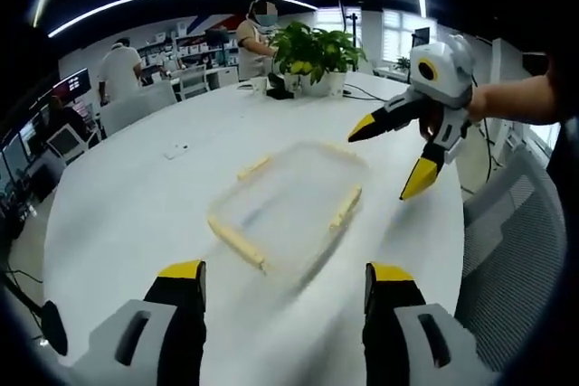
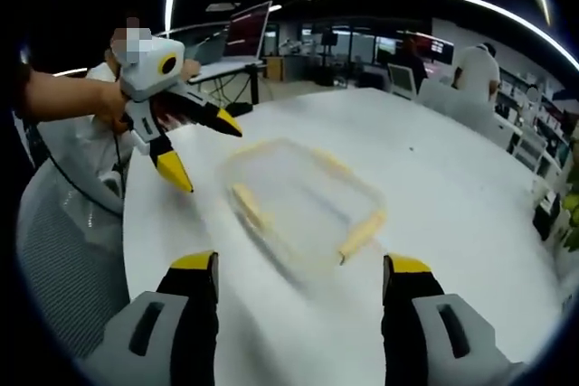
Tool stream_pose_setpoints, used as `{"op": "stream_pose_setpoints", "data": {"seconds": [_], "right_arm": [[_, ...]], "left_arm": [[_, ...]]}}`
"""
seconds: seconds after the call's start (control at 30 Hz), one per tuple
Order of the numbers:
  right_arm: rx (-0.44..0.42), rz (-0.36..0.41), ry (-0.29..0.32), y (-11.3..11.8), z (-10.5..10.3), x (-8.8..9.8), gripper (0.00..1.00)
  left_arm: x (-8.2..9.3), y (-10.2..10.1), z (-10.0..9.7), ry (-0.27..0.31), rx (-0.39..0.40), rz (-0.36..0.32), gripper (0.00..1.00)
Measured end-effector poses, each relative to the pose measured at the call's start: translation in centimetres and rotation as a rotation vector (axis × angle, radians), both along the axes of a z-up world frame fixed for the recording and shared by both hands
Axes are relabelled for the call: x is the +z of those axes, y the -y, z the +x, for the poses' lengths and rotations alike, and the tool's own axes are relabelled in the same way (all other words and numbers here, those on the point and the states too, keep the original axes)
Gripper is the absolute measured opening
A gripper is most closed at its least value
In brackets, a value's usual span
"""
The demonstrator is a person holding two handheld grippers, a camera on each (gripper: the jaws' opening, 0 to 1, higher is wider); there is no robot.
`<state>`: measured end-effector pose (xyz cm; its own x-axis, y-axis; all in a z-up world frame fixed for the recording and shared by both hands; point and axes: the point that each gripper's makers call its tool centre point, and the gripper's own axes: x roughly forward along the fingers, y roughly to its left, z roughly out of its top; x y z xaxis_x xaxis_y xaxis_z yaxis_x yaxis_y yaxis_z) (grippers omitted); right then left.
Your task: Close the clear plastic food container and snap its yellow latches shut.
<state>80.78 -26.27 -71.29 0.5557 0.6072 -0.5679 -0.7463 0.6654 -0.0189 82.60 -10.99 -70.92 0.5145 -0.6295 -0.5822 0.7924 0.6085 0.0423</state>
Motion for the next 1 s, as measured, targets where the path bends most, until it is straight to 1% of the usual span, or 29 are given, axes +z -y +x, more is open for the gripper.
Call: {"op": "stream_pose_setpoints", "data": {"seconds": [0.27, 0.47, 0.53, 0.6, 0.67, 0.77, 0.83, 0.9, 1.0], "right_arm": [[-0.042, 0.042, 0.017, 0.8, -2.1, 0.3, 0.78], [-0.072, 0.077, 0.057, 1.2, -3.8, 1.0, 0.83], [-0.081, 0.086, 0.078, 1.4, -4.3, 1.3, 0.85], [-0.085, 0.097, 0.085, 1.4, -4.9, 1.4, 0.89], [-0.081, 0.089, 0.087, 1.3, -5.4, 1.2, 0.92], [-0.09, 0.096, 0.084, 1.6, -5.9, 1.1, 0.96], [-0.1, 0.107, 0.084, 1.7, -6.2, 1.2, 0.99], [-0.103, 0.107, 0.096, 1.7, -6.4, 1.3, 0.99], [-0.109, 0.104, 0.099, 1.8, -6.6, 1.2, 1.0]], "left_arm": [[0.6, -0.8, -2.4, 0.025, 0.037, -0.046, 0.73], [1.5, -1.5, -4.1, 0.055, 0.096, -0.09, 0.79], [1.6, -1.9, -4.8, 0.072, 0.1, -0.093, 0.81], [1.8, -2.2, -5.4, 0.083, 0.105, -0.097, 0.81], [2.1, -2.3, -5.6, 0.088, 0.115, -0.114, 0.83], [2.4, -2.4, -6.0, 0.093, 0.118, -0.114, 0.88], [2.5, -2.4, -6.1, 0.092, 0.12, -0.113, 0.92], [2.5, -2.4, -6.1, 0.081, 0.137, -0.117, 0.98], [2.8, -2.3, -6.3, 0.087, 0.136, -0.134, 0.99]]}}
